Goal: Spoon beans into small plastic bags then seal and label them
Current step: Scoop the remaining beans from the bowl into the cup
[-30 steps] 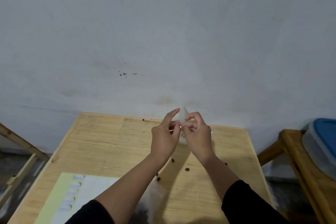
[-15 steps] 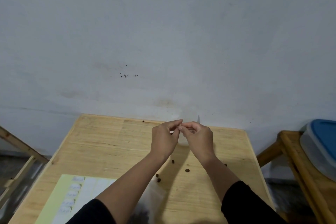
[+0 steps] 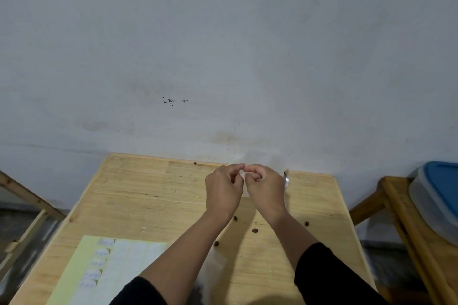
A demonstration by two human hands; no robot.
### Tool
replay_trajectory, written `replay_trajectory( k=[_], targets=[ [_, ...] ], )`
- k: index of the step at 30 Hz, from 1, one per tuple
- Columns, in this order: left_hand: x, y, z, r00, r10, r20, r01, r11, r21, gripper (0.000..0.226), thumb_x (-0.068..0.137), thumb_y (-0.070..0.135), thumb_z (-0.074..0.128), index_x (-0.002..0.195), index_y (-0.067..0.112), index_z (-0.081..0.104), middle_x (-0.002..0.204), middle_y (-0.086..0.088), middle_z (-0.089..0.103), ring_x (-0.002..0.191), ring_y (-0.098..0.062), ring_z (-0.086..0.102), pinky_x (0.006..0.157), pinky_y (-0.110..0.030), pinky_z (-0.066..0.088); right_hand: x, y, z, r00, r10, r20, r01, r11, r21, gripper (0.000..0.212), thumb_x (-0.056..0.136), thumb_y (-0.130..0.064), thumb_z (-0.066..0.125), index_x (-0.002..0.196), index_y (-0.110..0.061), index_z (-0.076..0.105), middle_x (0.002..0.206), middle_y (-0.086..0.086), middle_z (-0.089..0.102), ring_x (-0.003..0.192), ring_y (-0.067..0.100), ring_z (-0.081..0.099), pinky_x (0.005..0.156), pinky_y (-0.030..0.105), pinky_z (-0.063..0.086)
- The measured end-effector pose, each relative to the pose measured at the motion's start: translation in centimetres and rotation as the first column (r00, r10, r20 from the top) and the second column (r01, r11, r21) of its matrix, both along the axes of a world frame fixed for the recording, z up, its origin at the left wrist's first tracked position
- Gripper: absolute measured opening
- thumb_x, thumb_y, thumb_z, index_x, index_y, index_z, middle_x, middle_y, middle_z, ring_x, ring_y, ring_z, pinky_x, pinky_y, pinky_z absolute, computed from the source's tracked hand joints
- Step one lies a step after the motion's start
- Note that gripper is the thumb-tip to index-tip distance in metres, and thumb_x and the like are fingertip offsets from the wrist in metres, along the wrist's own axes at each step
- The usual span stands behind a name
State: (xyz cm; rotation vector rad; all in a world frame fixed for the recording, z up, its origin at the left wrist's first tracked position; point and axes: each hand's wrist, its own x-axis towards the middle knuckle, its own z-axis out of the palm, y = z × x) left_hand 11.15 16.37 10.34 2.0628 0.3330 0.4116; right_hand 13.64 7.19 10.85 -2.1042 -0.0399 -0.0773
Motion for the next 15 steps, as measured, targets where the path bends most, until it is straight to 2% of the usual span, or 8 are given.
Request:
replay_trajectory(
  k=[2, 5, 7, 10, 12, 15],
  targets=[
    [-0.1, 0.2, -0.2, 1.0, 0.013, -0.001, -0.013, 1.0, 0.007, 0.029, 0.083, 0.002, 0.056, 0.102, 0.017, 0.072, 0.085, 0.002, 0.072, 0.077, -0.006, 0.063, 0.078, -0.016, 0.049, -0.1, 0.0, -0.2, 1.0, -0.009, -0.007, 0.009, 1.0, -0.024, 0.02, 0.084, -0.005, 0.057, 0.092, -0.016, 0.073, 0.075, 0.002, 0.063, 0.061, 0.004, 0.055, 0.062, 0.002, 0.039],
    [0.3, 1.5, -0.3, 0.996, 0.088, -0.007, -0.087, 0.995, 0.041, 0.027, 0.082, 0.0, 0.056, 0.098, 0.014, 0.074, 0.087, -0.001, 0.073, 0.07, -0.005, 0.059, 0.07, 0.0, 0.038, -0.5, -0.7, -0.3, 1.0, 0.001, 0.012, 0.0, 0.995, -0.098, 0.025, 0.085, -0.002, 0.055, 0.09, -0.017, 0.074, 0.073, 0.004, 0.06, 0.058, 0.003, 0.049, 0.068, -0.005, 0.033],
    [0.6, 1.8, 0.2, 1.0, 0.027, 0.0, -0.027, 0.996, 0.085, 0.026, 0.083, 0.001, 0.057, 0.098, 0.015, 0.074, 0.084, 0.001, 0.072, 0.066, -0.003, 0.056, 0.067, 0.002, 0.035, -0.7, -1.1, -0.2, 0.999, 0.024, 0.022, -0.021, 0.994, -0.111, 0.024, 0.088, -0.003, 0.054, 0.094, -0.016, 0.074, 0.077, 0.006, 0.062, 0.062, 0.001, 0.049, 0.07, -0.006, 0.031],
    [0.5, 1.1, 0.8, 0.993, -0.105, 0.046, 0.095, 0.978, 0.188, 0.026, 0.083, 0.003, 0.059, 0.097, 0.019, 0.074, 0.068, 0.009, 0.062, 0.057, 0.002, 0.049, 0.065, -0.003, 0.035, -0.4, -1.4, 0.2, 0.998, 0.055, 0.032, -0.052, 0.995, -0.09, 0.022, 0.09, -0.007, 0.055, 0.1, -0.015, 0.073, 0.083, 0.004, 0.061, 0.068, -0.002, 0.05, 0.072, -0.005, 0.031],
    [0.5, 0.8, 0.7, 0.986, -0.15, 0.077, 0.133, 0.973, 0.189, 0.026, 0.083, 0.005, 0.06, 0.096, 0.021, 0.075, 0.068, 0.009, 0.061, 0.06, 0.0, 0.052, 0.066, -0.006, 0.04, -0.1, -1.3, 0.7, 0.998, 0.063, -0.005, -0.063, 0.998, -0.03, 0.018, 0.089, -0.011, 0.059, 0.101, -0.016, 0.072, 0.086, 0.0, 0.064, 0.07, -0.006, 0.055, 0.07, -0.005, 0.033],
    [0.5, 1.0, 0.3, 0.973, -0.203, 0.112, 0.192, 0.976, 0.101, 0.024, 0.084, 0.008, 0.062, 0.098, 0.024, 0.074, 0.081, 0.005, 0.067, 0.072, -0.004, 0.062, 0.071, -0.015, 0.05, 0.0, -1.3, 1.3, 0.996, 0.076, -0.038, -0.074, 0.996, 0.041, 0.014, 0.085, -0.009, 0.063, 0.096, -0.009, 0.073, 0.065, -0.014, 0.058, 0.062, -0.018, 0.054, 0.064, -0.005, 0.034]
  ],
)
